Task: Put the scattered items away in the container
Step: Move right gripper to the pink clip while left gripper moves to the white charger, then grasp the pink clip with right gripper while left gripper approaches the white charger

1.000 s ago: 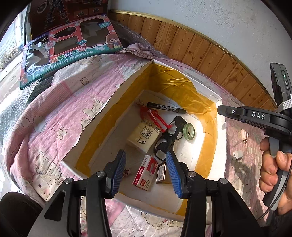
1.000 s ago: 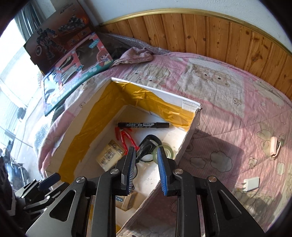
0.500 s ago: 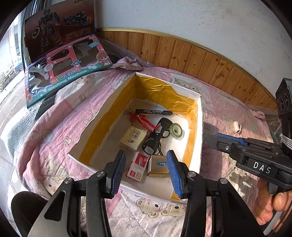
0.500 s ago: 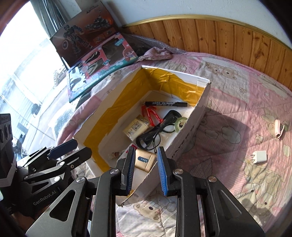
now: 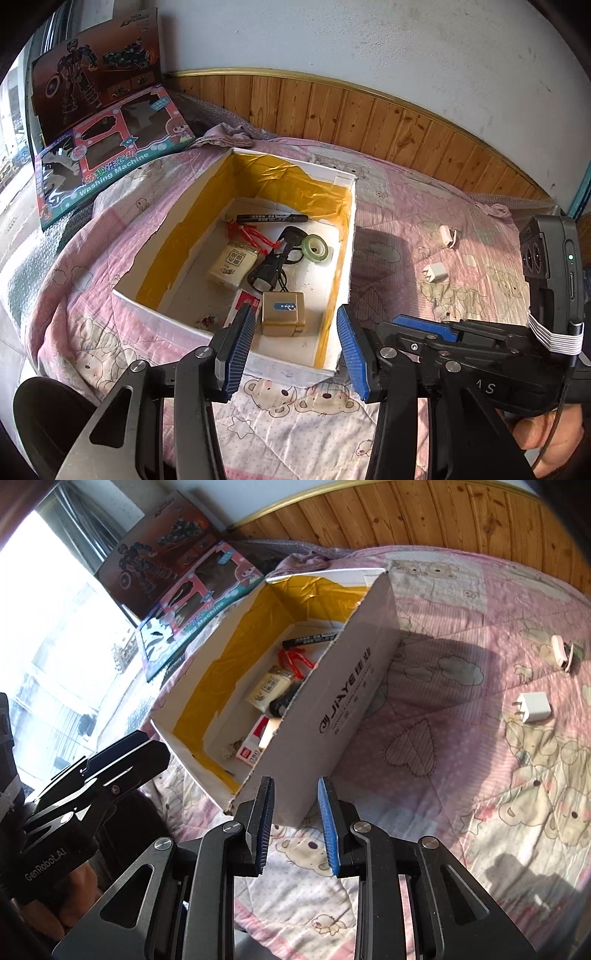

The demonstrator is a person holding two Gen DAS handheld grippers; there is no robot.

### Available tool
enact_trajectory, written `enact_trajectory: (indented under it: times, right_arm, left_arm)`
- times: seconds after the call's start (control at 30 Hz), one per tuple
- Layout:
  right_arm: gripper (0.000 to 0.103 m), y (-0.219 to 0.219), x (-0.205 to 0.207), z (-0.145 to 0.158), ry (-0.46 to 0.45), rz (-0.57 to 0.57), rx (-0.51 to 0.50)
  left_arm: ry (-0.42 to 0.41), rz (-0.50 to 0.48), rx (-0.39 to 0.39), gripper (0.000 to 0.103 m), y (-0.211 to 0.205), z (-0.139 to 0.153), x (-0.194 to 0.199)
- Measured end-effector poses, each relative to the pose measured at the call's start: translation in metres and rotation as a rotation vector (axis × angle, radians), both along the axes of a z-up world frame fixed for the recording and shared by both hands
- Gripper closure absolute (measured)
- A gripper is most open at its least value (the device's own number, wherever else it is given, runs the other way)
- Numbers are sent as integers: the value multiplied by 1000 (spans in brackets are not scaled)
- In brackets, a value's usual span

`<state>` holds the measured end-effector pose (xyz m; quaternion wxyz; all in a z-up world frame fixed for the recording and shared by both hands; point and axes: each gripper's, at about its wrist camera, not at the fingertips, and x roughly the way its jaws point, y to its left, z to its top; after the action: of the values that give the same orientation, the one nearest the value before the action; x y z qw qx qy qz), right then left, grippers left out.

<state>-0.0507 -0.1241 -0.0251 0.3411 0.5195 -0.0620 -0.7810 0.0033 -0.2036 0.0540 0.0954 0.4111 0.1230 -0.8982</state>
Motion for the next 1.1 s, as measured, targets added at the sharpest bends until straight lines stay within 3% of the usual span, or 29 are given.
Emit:
enact_trajectory:
  times: [0.27, 0.53, 0.83, 1.1]
  right_arm:
    - [75, 68, -16, -18, -39, -131, 11]
    - [75, 147, -64, -23, -46, -344, 35]
    - [79, 208, -170, -24, 24, -540, 88]
    - [82, 217, -263, -76, 31, -603, 216]
  left_arm:
    - [-25, -127, 3, 55, 57, -11, -18]
    - [-43, -211, 15, 55, 95, -19, -44]
    - [-71, -257, 50, 55, 118, -39, -75]
    - [-98, -249, 93, 55, 113, -59, -101]
